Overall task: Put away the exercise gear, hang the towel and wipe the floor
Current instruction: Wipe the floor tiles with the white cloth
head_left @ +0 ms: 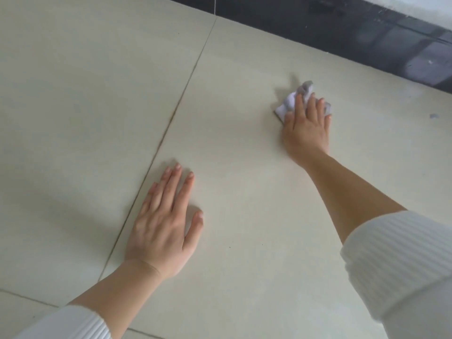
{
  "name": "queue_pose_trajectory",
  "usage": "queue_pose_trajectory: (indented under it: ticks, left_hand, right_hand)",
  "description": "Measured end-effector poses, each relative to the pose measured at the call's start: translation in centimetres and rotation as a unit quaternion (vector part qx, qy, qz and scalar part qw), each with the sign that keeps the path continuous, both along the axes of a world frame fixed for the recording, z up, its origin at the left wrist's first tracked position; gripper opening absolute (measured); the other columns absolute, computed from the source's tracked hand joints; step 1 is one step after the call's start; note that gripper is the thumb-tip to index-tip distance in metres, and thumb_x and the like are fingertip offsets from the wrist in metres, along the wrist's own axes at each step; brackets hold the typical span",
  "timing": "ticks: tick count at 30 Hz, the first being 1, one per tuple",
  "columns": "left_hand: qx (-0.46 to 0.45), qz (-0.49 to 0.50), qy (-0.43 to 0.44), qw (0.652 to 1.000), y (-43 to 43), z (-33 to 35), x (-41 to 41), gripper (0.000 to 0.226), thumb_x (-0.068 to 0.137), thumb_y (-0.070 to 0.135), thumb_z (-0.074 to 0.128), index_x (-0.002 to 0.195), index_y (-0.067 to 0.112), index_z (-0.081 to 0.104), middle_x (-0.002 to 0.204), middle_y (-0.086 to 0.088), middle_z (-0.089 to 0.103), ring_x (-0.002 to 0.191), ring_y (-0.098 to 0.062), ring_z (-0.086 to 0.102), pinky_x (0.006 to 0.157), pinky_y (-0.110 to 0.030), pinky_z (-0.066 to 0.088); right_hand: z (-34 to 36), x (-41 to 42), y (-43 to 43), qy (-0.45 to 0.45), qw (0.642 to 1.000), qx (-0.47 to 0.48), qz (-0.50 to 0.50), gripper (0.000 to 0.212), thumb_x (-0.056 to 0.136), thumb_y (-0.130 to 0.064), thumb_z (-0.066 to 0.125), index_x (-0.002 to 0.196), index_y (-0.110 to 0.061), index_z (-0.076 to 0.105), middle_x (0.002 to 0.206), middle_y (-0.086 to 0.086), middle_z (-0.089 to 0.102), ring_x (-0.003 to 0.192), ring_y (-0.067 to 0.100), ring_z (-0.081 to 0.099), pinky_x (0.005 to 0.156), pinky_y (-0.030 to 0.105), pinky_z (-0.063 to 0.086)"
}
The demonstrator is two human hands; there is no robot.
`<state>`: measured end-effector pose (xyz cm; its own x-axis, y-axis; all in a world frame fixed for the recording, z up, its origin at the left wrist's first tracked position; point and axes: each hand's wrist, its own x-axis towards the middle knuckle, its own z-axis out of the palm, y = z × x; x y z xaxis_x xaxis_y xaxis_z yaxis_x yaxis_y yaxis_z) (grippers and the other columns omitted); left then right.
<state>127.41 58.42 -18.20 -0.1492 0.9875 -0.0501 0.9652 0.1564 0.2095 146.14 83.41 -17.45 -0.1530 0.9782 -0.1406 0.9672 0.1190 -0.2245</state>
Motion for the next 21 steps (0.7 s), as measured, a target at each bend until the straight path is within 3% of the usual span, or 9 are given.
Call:
queue_pose_trajectory:
  ticks: [5,7,12,14,17,19,21]
  left_hand:
    - [-0.001,0.003,-0.006,1.000,0.0,0.1,0.0,0.067,0.092,0.042,0.031,0.150,0.009,0.026,0.159,-0.011,0.018,0.148,-0.021,0.014,0.117,-0.042,0.019]
    - [-0.001,0.004,-0.008,1.000,0.0,0.2,0.0,0.067,0.092,0.042,0.032,0.150,0.010,0.026,0.159,-0.011,0.019,0.148,-0.022,0.015,0.116,-0.043,0.021]
    - [0.000,0.007,-0.011,1.000,0.0,0.2,0.1,0.067,0.092,0.042,0.031,0.150,0.009,0.027,0.159,-0.011,0.018,0.148,-0.022,0.015,0.117,-0.043,0.019]
    - [-0.001,0.004,-0.008,1.000,0.0,0.2,0.1,0.067,0.092,0.042,0.031,0.150,0.009,0.027,0.159,-0.011,0.018,0.148,-0.022,0.015,0.117,-0.043,0.019]
    - [0.001,0.006,-0.009,1.000,0.1,0.1,0.1,0.067,0.092,0.042,0.031,0.150,0.008,0.027,0.159,-0.012,0.018,0.148,-0.023,0.014,0.118,-0.041,0.016]
    - [0.003,0.005,-0.010,1.000,0.1,0.1,0.1,0.067,0.092,0.042,0.032,0.150,0.009,0.028,0.159,-0.011,0.018,0.148,-0.023,0.014,0.119,-0.040,0.015]
    - [0.007,0.006,-0.009,1.000,0.1,0.0,0.0,0.067,0.092,0.042,0.032,0.150,0.009,0.028,0.159,-0.011,0.019,0.148,-0.022,0.014,0.119,-0.039,0.014]
  right_hand:
    - [-0.1,-1.6,-6.2,0.014,0.972,0.028,0.233,0.057,0.100,-0.037,0.017,0.152,-0.015,0.023,0.159,0.011,0.018,0.147,0.030,0.012,0.119,0.043,0.007]
    - [0.1,-0.2,-9.7,0.012,0.946,0.023,0.323,0.056,0.100,-0.036,0.021,0.150,-0.013,0.029,0.157,0.010,0.025,0.146,0.031,0.017,0.119,0.044,0.012]
    - [0.8,7.6,-13.3,-0.027,0.860,0.002,0.510,0.049,0.103,-0.033,0.026,0.150,-0.018,0.029,0.159,0.003,0.021,0.148,0.023,0.014,0.119,0.041,0.014]
    - [0.7,9.4,-10.4,-0.071,0.880,0.038,0.468,0.052,0.102,-0.032,0.024,0.151,-0.016,0.024,0.159,0.004,0.021,0.147,0.026,0.015,0.117,0.042,0.017]
    - [1.0,8.8,-5.7,-0.062,0.980,0.015,0.186,0.054,0.102,-0.038,0.012,0.154,-0.025,0.002,0.162,0.001,0.003,0.148,0.019,-0.002,0.119,0.039,0.007]
    - [0.6,6.6,-3.9,-0.024,0.999,-0.007,0.043,0.053,0.103,-0.037,0.014,0.154,-0.027,0.002,0.162,0.000,0.000,0.148,0.018,-0.006,0.119,0.036,-0.003]
    - [0.3,4.0,-3.4,-0.008,1.000,-0.007,-0.029,0.053,0.103,-0.034,0.017,0.154,-0.024,0.006,0.162,0.002,0.001,0.148,0.021,-0.005,0.119,0.039,-0.005]
